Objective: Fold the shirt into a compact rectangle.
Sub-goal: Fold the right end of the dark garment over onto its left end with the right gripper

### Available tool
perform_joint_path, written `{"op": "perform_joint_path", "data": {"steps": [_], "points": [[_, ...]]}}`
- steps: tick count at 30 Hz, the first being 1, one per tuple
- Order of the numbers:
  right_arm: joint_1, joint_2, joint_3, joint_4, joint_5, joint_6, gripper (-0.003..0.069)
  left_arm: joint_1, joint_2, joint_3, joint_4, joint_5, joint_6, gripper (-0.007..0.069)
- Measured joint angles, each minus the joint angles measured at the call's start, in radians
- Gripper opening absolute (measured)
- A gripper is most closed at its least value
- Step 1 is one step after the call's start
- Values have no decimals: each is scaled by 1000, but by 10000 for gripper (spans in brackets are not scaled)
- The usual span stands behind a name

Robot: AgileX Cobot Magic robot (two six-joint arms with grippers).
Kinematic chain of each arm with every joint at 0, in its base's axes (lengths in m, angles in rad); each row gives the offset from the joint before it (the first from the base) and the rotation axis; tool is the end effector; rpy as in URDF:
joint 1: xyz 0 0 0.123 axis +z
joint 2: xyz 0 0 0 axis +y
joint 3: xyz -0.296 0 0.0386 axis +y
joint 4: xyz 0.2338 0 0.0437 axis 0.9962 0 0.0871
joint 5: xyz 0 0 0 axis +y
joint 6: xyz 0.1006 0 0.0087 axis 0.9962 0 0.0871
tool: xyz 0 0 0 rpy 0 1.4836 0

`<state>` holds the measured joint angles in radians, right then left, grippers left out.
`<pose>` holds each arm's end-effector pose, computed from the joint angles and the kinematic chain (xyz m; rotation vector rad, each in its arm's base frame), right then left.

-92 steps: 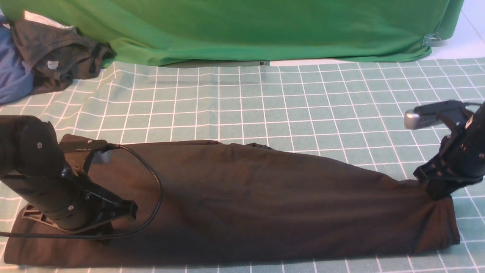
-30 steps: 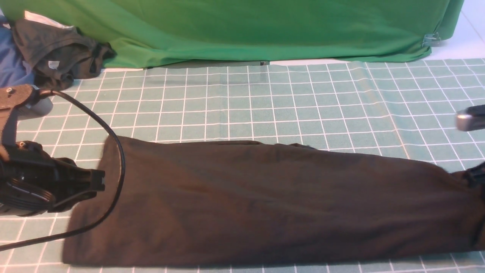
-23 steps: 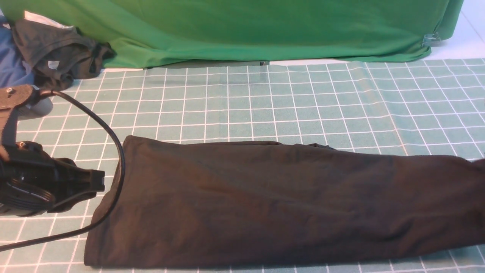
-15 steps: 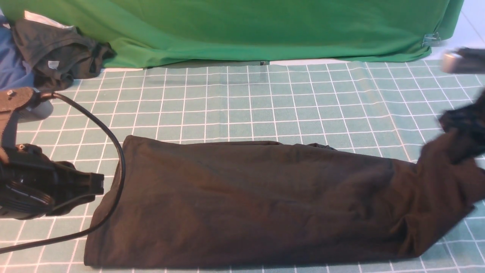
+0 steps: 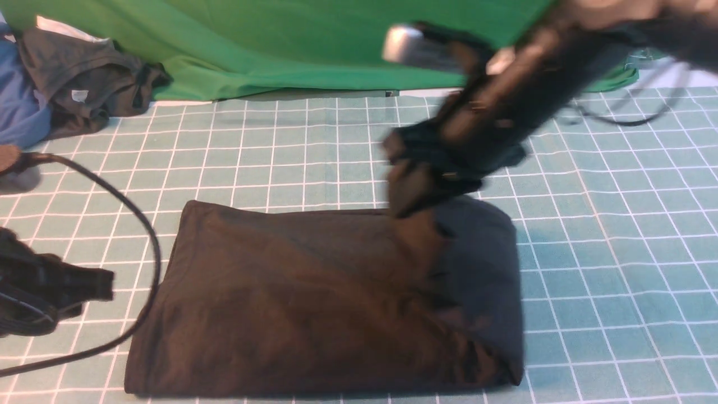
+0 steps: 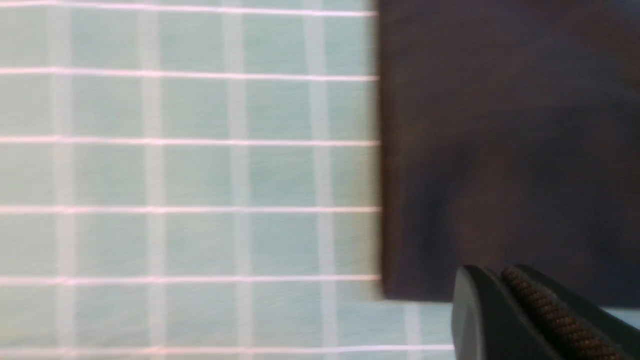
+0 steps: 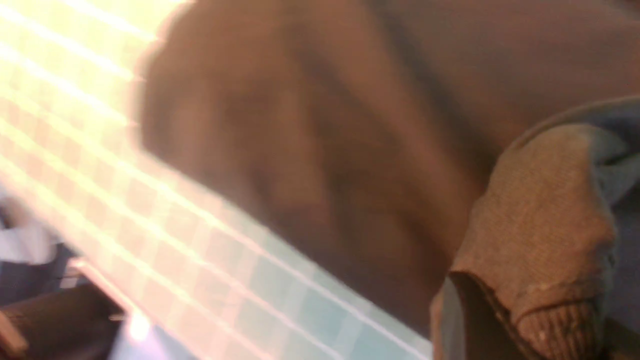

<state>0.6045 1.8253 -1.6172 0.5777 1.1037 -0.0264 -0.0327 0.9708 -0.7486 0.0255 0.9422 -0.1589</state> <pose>0.2893 0.2597 0.3137 -0.6413 2.7606 0.9221 0.1502 -0.0028 0.2913 -0.1540 2.6433 -0.0316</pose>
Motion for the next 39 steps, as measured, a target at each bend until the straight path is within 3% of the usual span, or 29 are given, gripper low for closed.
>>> {"op": "perform_joint_path", "data": {"steps": [10, 25, 27, 34, 36, 39], "points": [[172, 269, -280, 97, -15, 26, 76, 124, -54, -5, -10, -34, -20, 8], [300, 542, -522, 150, -109, 60, 95, 131, -130, -5, -31, -49, -20, 8], [304, 549, -525, 151, -142, 65, 136, 131, -137, -5, -34, -49, -20, 8], [304, 550, -583, 163, -106, 63, 496, 131, -139, -5, -39, -37, -21, 8], [301, 550, -636, 161, -49, 26, 551, 131, -139, -5, -44, -35, -21, 8], [288, 550, -696, 151, 22, -16, 560, 131, -139, -5, -49, -33, -21, 8]]}}
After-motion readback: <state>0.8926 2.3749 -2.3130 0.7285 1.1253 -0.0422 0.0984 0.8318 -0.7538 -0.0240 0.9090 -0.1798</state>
